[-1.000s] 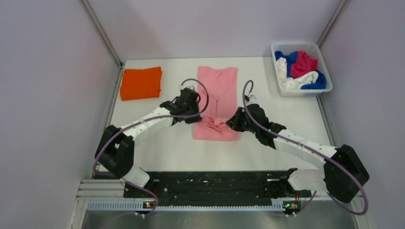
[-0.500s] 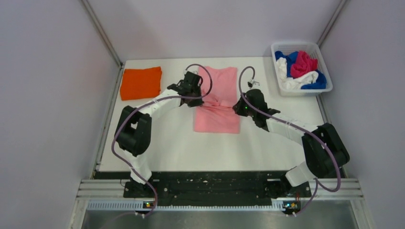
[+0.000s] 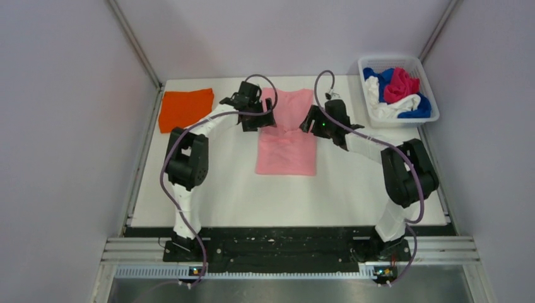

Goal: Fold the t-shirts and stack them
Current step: Fold the folded rectangular tshirt in 1/3 of the way, then grab one side of the 2/3 rectangular tshirt with both arms

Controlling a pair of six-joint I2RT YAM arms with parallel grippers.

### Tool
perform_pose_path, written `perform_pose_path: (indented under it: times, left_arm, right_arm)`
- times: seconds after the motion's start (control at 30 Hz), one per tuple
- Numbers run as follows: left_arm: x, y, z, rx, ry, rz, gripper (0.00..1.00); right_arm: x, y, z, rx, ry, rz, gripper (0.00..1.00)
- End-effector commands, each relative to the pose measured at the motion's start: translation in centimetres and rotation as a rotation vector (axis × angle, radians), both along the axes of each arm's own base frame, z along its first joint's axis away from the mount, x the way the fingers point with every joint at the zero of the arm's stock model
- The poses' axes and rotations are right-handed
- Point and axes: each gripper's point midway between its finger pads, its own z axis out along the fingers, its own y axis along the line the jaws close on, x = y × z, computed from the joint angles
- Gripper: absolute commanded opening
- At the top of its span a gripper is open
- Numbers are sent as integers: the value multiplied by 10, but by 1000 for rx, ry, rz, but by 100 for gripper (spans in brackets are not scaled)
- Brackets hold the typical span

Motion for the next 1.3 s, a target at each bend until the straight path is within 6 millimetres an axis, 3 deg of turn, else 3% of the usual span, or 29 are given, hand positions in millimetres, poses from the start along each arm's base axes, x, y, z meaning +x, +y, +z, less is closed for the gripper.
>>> perform_pose_path:
  times: [0.0,0.07,0.17,0.33,0.37,0.5,0.63,0.77,0.9,0.97,1.13,1.27]
  left_arm:
    - [14,3,46,-65,-66,-25,97]
    - [5,9,57,-64,-91,-14,99]
    - [-19,18,64,-85,-117,-2,99]
    - [-73,36,44,-104,-55,41,99]
    - [-88,41,32,-98,-21,52,99]
    - [-126,49,21,-137,10,60,99]
    - [-151,49,4,-163,55,68,99]
    - [-162,48,-15,-168,102,71,99]
    - [-157,41,-23,-176,108,71,91]
    - [-151,38,-25,-176,108,75,87]
    - [-145,27,-41,-145,140,61,66]
    - [-147,25,-56,-108,168,68,53]
  right_arm:
    - [18,-1,40,47,-59,17,88]
    - [8,1,49,69,-82,43,98]
    - [-20,12,48,118,-80,132,99]
    - [-62,25,36,154,-76,219,99]
    - [-66,32,38,168,-84,257,99]
    - [-71,64,38,179,-84,378,99]
    - [-73,71,28,178,-45,347,99]
    - [-90,51,14,155,5,271,99]
    - [-112,21,25,154,-46,169,99]
    - [-123,3,20,113,-33,112,99]
    - [-151,-31,-5,29,39,23,99]
    - [-163,-37,-15,48,69,-2,99]
